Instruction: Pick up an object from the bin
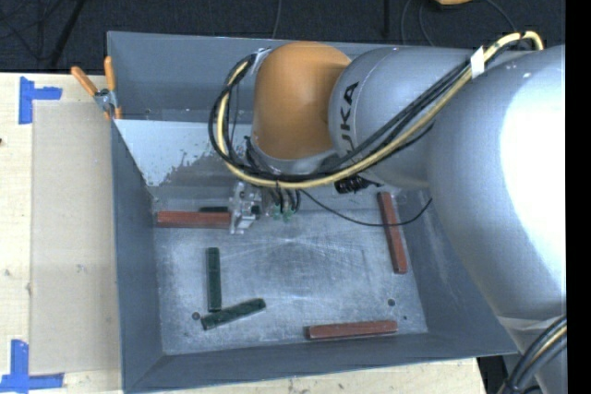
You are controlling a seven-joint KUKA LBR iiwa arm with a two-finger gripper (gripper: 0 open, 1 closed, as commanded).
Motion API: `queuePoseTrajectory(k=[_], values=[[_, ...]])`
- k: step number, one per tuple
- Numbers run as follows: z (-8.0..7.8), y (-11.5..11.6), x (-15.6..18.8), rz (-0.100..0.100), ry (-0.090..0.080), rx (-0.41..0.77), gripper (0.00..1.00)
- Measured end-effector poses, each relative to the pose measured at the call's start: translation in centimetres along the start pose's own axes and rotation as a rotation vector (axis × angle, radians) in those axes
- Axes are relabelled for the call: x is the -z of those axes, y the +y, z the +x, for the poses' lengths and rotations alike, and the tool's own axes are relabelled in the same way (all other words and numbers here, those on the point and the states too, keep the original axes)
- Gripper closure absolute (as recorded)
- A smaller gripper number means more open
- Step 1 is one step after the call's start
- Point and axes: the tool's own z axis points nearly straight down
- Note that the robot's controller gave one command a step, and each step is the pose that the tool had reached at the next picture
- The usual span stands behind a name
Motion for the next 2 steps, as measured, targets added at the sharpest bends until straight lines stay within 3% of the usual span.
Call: queuePoseTrajectory(k=[2], values=[[0.0,-1.1,11.7,0.000,-0.005,0.020,1.00]])
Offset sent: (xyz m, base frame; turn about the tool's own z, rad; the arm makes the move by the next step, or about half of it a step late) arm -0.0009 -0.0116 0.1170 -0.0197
